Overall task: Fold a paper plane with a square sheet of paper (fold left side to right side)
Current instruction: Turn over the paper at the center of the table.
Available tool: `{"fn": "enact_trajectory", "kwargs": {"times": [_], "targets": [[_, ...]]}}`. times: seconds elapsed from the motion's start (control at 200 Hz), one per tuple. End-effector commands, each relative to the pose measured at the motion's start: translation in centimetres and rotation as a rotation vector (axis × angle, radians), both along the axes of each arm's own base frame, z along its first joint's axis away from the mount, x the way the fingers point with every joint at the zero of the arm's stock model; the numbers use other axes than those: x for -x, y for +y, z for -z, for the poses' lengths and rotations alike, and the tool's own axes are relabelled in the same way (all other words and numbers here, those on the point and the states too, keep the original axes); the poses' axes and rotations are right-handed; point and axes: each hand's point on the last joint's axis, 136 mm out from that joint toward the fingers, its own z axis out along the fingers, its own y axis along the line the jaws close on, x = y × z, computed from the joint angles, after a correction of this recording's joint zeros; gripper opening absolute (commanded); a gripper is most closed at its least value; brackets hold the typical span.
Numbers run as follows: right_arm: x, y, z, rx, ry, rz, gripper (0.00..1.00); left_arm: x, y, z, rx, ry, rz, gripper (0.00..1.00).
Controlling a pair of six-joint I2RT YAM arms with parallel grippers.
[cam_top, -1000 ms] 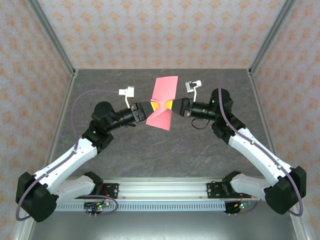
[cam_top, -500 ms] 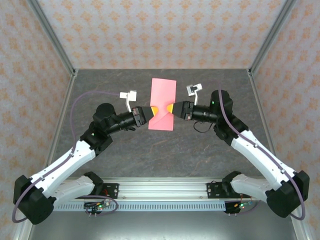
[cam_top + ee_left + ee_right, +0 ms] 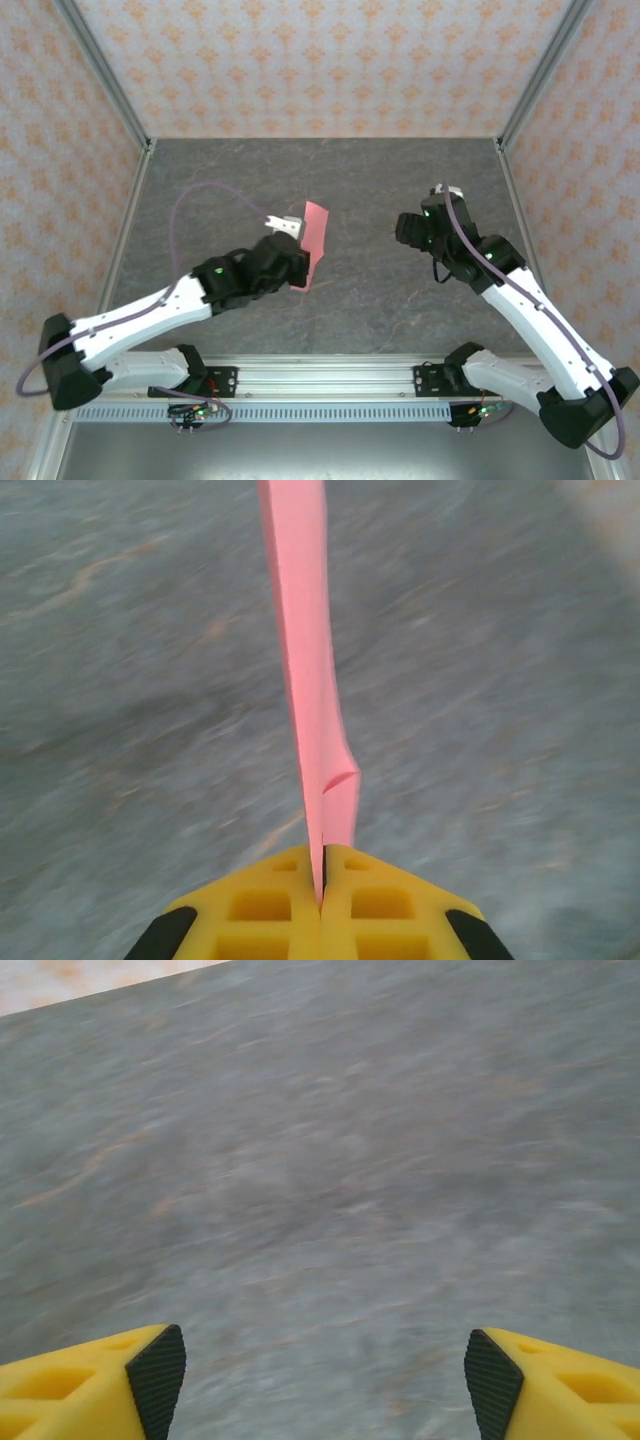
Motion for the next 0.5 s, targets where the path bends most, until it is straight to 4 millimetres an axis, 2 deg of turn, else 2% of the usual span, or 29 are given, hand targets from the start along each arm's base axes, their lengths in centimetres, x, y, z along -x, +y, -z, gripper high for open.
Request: {"fn": "enact_trajectory", "kwargs": {"times": [0.0,0.085,0.185,0.25,0.34,0.365,0.495], "targets": [[1.9,-6.2,-0.9,0.193,-0.084,0.212,0.84,-0.6,6.3,1.0,-0.436,-0.065,-0.272,0.0],[2.5,-7.0,-1.3,0.185,-0.125,0.24,0.9,-1.0,5.9,0.6,-0.593,-0.105,-0.332,0.0],[3.0,-7.5,-1.1,0.191,-0.13,0.246,0.93,-1.9,4.7,0.9,-0.75,-0.123,-0.363,0.0],[3.1,-7.6,-0.9,0.199,-0.12,0.245,0.93,-2.5,3.7,2.1,-0.819,-0.11,-0.359,0.0],[3.2,-7.6,-0.4,0.203,-0.108,0.243,0.93,-3.0,2.1,4.0,-0.825,-0.072,-0.346,0.0],[3.3,-7.6,-0.4,0.201,-0.105,0.242,0.93,-3.2,1.4,5.5,-0.843,-0.049,-0.329,0.0],[3.4,-7.5,-0.1,0.199,-0.1,0.235,0.93,-3.8,-1.2,8.9,-0.83,0.021,-0.286,0.0]]}}
